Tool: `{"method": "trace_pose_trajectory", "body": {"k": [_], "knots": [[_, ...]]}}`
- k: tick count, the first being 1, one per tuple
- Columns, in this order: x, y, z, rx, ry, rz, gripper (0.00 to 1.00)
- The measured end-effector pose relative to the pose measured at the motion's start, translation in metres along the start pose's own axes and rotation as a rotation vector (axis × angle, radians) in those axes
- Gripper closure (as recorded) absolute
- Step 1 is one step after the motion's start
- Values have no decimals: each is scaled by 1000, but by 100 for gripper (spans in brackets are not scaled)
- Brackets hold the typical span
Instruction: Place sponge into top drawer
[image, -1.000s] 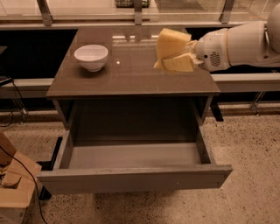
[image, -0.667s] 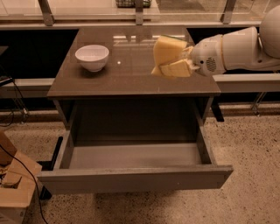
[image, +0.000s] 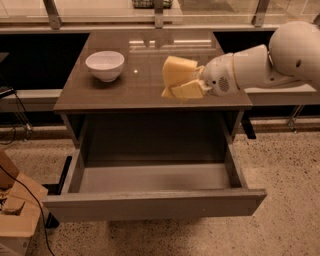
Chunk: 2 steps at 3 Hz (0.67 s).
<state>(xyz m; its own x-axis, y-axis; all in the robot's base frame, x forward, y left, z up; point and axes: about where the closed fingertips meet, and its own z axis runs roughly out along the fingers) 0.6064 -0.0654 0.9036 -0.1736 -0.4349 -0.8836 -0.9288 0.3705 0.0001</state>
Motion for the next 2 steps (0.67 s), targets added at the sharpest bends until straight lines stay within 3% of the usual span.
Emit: {"method": "trace_pose_trajectory", "body": {"k": [1, 2], "knots": [[29, 31, 32, -8, -18, 89, 100], [67, 53, 56, 19, -34, 160, 100]]}}
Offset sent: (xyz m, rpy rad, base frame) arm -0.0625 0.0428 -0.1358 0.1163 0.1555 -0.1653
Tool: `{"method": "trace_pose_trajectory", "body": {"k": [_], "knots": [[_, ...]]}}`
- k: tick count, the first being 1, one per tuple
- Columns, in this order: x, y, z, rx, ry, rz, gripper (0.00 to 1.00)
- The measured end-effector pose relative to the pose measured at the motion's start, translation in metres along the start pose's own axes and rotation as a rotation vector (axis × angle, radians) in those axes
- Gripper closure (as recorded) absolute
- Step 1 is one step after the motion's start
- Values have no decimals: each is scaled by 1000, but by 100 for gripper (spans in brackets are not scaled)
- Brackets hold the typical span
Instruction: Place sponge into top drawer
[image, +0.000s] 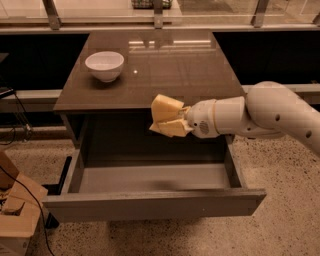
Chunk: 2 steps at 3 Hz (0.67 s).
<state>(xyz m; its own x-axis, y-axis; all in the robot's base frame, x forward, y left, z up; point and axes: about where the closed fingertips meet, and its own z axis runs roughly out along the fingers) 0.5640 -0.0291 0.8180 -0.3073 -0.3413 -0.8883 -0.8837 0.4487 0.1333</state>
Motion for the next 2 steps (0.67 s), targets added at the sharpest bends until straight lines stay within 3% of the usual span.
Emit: {"method": "trace_pose_trajectory", "body": {"k": [1, 2], "knots": [[44, 10, 12, -15, -37, 45, 100], [50, 10, 12, -17, -37, 44, 100]]}}
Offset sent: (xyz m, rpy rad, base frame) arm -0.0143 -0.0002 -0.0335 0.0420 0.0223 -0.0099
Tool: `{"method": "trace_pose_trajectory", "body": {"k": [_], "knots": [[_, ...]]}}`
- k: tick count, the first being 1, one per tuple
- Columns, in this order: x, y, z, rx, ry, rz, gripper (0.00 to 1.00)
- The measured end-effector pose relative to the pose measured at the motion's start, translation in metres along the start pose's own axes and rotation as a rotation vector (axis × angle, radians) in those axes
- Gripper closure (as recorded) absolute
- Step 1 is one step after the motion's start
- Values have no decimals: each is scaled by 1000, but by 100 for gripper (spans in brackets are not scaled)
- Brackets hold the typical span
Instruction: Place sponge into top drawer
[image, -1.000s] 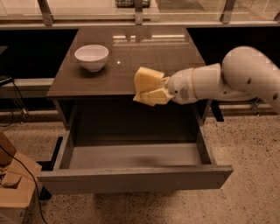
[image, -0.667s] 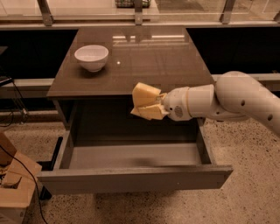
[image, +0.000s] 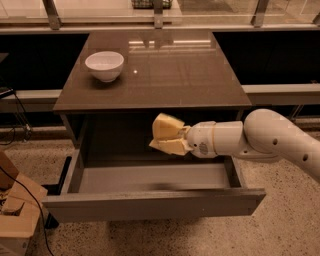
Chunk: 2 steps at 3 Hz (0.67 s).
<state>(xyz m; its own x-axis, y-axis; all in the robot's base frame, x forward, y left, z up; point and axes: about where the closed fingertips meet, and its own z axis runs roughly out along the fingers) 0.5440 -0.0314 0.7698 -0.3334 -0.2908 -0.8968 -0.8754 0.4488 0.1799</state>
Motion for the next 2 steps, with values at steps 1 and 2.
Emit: {"method": "trace_pose_trajectory", "body": {"k": [1, 2], "knots": [[1, 0, 5, 9, 1, 4, 100], [22, 3, 35, 25, 10, 51, 100]]}}
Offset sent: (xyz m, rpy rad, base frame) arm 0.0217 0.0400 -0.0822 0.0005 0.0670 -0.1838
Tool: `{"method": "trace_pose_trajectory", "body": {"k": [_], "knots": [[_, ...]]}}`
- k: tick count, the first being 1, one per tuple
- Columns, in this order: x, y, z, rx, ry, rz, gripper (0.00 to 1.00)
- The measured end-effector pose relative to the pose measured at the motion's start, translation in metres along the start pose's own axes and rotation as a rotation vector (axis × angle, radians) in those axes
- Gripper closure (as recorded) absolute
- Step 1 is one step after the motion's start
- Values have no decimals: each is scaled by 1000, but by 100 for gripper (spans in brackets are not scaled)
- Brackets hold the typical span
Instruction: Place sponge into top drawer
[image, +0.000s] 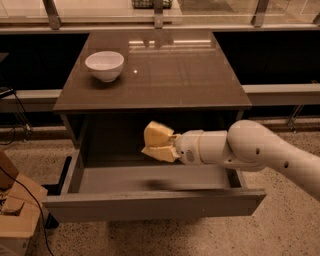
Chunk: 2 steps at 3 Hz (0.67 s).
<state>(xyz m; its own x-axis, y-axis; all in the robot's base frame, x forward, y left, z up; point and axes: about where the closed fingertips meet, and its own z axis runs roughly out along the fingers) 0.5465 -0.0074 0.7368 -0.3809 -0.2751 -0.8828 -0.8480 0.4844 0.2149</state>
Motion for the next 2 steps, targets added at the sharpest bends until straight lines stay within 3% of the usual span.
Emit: {"method": "trace_pose_trajectory", "body": {"k": [1, 2], "knots": [[26, -12, 23, 51, 4, 41, 97], [55, -19, 27, 83, 47, 70, 79]]}}
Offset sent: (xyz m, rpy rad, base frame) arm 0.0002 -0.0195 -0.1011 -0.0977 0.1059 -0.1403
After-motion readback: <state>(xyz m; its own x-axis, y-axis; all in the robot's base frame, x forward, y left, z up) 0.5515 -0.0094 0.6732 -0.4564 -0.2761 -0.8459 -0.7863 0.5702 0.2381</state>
